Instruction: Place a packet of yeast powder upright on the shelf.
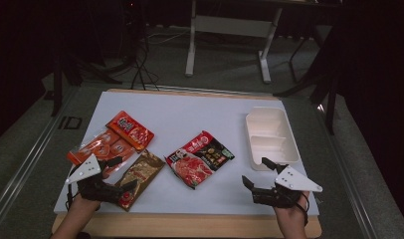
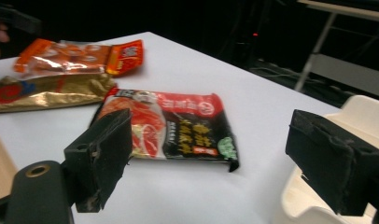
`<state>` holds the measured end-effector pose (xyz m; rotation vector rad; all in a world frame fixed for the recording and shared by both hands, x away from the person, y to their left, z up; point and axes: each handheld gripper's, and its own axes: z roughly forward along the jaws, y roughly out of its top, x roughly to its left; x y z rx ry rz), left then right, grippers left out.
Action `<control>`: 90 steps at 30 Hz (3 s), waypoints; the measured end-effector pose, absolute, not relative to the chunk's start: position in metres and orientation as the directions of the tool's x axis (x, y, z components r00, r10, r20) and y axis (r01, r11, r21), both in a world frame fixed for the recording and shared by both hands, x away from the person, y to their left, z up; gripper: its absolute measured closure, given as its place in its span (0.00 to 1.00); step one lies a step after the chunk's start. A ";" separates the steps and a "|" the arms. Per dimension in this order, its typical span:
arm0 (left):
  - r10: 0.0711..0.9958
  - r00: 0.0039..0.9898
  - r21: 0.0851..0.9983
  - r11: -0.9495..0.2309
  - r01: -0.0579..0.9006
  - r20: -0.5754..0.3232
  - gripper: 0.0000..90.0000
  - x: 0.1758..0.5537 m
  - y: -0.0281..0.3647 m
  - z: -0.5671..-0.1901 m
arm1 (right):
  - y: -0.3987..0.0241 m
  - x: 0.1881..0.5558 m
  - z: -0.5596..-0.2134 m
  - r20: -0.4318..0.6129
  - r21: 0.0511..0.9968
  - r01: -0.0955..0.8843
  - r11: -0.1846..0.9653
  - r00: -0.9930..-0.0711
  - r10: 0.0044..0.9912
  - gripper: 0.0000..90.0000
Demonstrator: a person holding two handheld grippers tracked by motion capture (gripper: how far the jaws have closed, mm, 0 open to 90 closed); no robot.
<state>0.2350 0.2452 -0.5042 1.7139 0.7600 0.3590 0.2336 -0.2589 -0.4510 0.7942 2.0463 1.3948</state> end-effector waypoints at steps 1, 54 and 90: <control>0.653 0.742 0.947 -0.121 0.299 -0.151 0.01 0.235 0.245 -0.504 | -0.259 0.234 -0.451 -0.101 0.941 0.170 0.293 -0.684 0.722 0.16; 0.713 0.683 0.839 -0.266 0.474 -0.160 0.19 0.324 0.216 -0.495 | -0.253 0.233 -0.454 -0.095 0.947 0.151 0.284 -0.713 0.694 0.19; 0.766 0.606 0.617 -0.376 0.692 -0.214 0.54 0.349 0.197 -0.540 | -0.251 0.232 -0.454 -0.104 0.939 0.152 0.307 -0.728 0.678 0.19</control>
